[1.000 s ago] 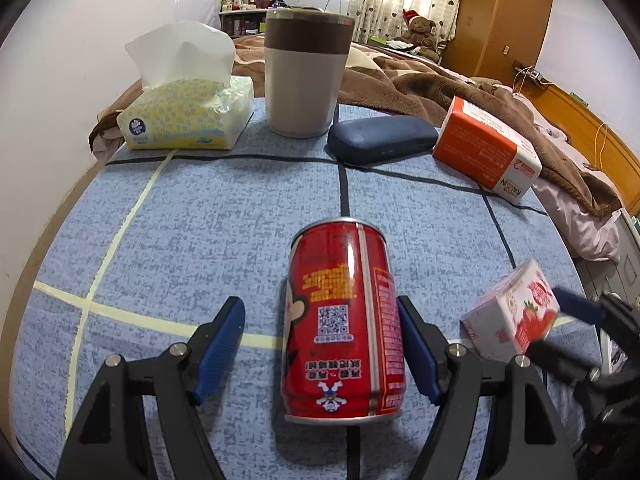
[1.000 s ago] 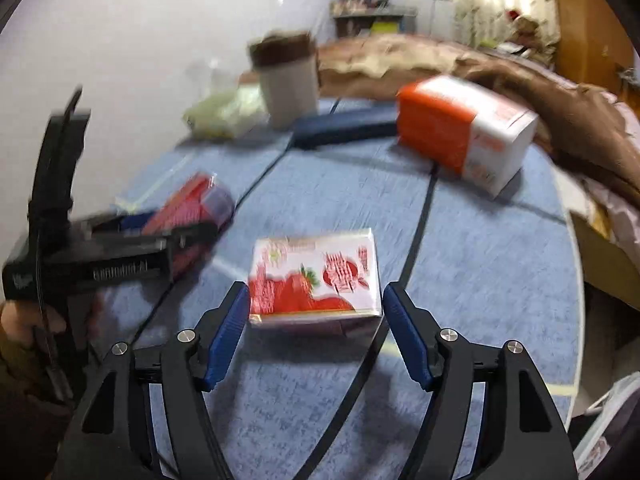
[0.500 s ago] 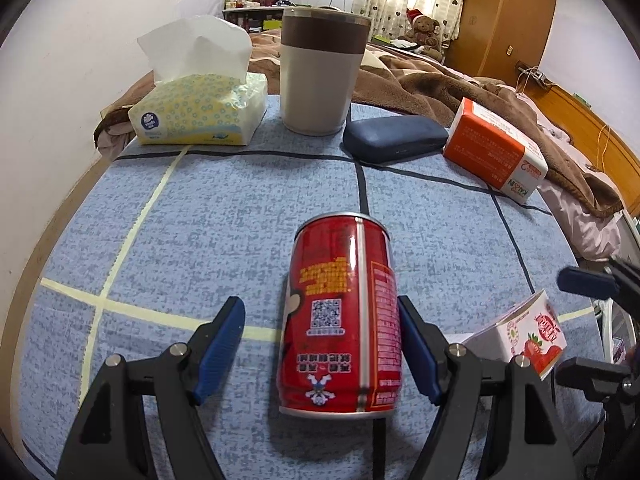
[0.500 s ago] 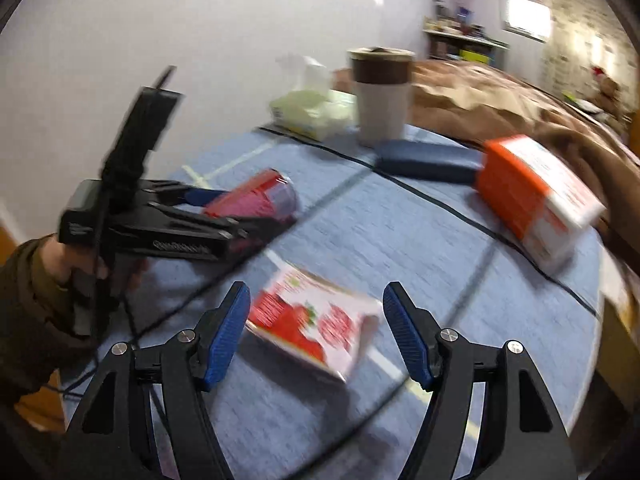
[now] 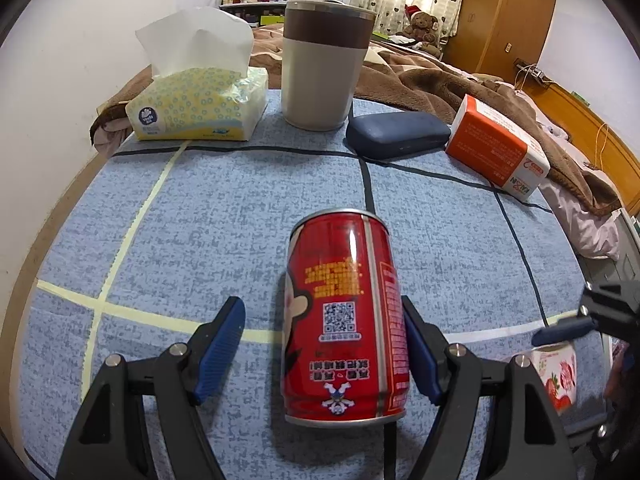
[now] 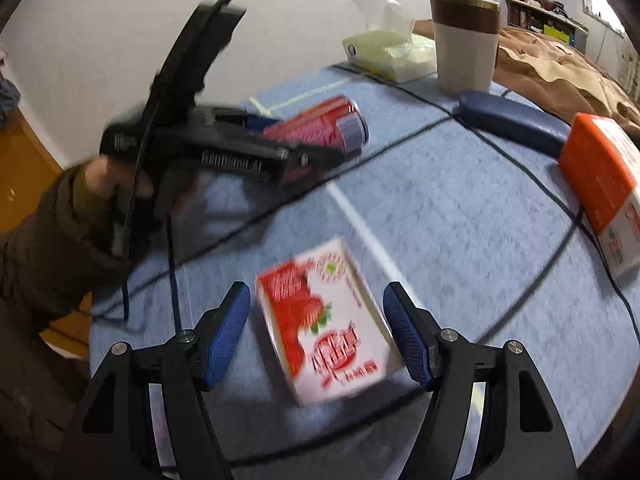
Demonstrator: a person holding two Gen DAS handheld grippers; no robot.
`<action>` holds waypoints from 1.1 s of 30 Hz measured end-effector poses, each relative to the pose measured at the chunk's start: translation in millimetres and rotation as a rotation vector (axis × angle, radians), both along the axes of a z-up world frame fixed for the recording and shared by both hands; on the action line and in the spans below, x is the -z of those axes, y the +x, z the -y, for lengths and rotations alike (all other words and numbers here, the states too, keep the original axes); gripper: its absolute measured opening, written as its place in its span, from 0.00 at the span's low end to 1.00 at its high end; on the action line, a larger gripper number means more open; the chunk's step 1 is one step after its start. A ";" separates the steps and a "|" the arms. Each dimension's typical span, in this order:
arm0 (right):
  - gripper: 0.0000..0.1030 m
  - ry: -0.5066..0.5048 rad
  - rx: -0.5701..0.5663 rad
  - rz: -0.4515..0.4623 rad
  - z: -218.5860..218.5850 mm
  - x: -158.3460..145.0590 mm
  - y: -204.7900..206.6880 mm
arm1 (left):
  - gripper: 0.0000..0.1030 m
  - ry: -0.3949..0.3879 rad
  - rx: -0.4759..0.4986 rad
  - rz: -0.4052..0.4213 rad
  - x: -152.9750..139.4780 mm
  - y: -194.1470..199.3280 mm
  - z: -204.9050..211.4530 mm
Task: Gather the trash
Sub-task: 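Grasp the red cartoon can with the left tool while the right tool grasps the strawberry milk box, then carry the red can and strawberry milk box over the white bin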
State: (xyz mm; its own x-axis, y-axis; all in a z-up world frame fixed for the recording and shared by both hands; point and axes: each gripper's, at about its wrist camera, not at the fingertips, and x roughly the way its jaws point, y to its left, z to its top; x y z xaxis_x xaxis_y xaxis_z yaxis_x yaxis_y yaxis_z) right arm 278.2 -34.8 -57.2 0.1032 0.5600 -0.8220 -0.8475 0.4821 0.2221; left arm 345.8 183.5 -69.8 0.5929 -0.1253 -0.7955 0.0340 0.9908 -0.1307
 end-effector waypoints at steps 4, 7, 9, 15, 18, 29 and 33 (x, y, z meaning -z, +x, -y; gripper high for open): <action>0.68 -0.032 0.006 0.048 3.1 2.6 -20.4 | 0.75 0.014 0.008 0.001 1.0 -2.7 3.8; 0.68 -0.109 0.059 0.123 -1.5 7.2 -25.1 | 0.75 0.037 0.011 0.009 -0.5 -1.8 9.2; 0.68 -0.142 0.105 0.172 -2.8 9.7 -25.7 | 0.75 0.033 0.014 0.012 -1.8 -0.9 11.4; 0.67 -0.099 0.213 0.119 9.7 13.7 -21.5 | 0.56 -0.001 0.018 0.019 -3.7 0.1 15.3; 0.57 -0.099 0.255 0.139 12.5 13.9 -22.3 | 0.53 0.002 0.022 0.021 -3.8 -0.7 18.2; 0.56 -0.041 0.427 0.153 32.8 7.1 -27.7 | 0.53 0.010 0.025 0.043 -11.8 -26.1 28.7; 0.56 0.003 0.498 0.152 49.2 -3.7 -37.7 | 0.53 0.008 0.046 0.061 -19.7 -43.2 38.5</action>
State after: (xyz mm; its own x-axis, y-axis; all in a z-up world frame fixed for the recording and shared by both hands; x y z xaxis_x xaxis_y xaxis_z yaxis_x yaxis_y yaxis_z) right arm 240.5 -84.0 -53.5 0.4759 0.4150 -0.7754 -0.5387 0.8345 0.1160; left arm 302.6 145.0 -50.1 0.6340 -0.1471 -0.7592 0.0870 0.9891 -0.1190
